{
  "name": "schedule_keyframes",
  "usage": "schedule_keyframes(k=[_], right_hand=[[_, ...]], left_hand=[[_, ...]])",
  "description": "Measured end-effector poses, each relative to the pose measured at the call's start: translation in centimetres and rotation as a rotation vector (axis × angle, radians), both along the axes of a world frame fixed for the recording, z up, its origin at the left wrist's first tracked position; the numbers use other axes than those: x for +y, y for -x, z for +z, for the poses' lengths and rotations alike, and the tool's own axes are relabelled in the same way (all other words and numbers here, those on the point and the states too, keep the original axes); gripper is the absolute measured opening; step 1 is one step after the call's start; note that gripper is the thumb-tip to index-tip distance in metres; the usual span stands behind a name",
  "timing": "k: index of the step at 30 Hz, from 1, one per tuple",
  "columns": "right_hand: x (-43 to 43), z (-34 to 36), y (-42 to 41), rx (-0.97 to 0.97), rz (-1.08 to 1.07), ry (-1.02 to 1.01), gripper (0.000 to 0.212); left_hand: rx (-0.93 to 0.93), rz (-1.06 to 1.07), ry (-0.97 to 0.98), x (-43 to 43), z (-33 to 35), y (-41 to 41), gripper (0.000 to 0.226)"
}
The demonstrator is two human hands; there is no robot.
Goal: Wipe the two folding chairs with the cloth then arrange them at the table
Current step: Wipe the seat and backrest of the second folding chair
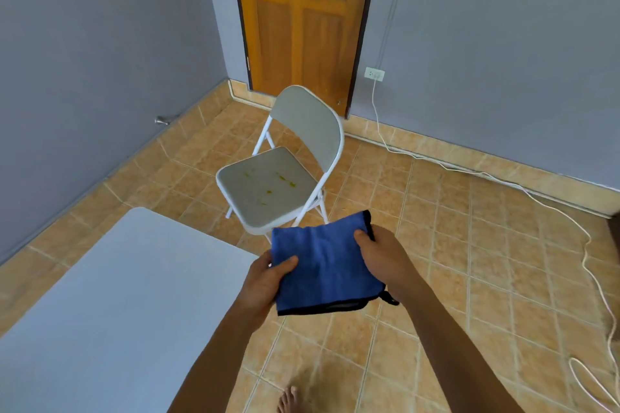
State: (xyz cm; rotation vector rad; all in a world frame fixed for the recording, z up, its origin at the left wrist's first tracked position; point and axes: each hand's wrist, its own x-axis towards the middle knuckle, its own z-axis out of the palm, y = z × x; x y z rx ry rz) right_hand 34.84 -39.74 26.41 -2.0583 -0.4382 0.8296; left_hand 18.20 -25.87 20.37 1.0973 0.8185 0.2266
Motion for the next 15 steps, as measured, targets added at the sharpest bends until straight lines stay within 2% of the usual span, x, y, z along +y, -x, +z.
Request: schedule_keyframes(k=[3, 5, 10, 13, 15], right_hand=[[2.7, -1.2, -2.1, -0.006, 0.042, -0.016, 0.028], [4.7, -1.3, -3.5, 0.054, 0.094, -0.047, 0.036], [8.9, -1.3, -8.4, 0.394, 0.130, -0.092, 0.057], [10.8, -0.9, -12.3, 0.601, 0.153, -0.175, 0.065], [12.0, -0.7, -14.4, 0.640, 0.194, -0.194, 0.062]], left_hand=[[0.148, 0.003, -0.368, -0.1, 0.4, -4.8, 0.026], [0.192, -0.047, -0.491, -0.3, 0.6, -7.6, 0.016], [0.074, 0.008, -0.280, -0.3, 2.2, -14.0, 0.025], [0.058, 0.084, -0.302, 1.3, 2.6, -17.5, 0.030], [0.126, 0.183, -0.356, 2.6, 2.4, -19.4, 0.026]])
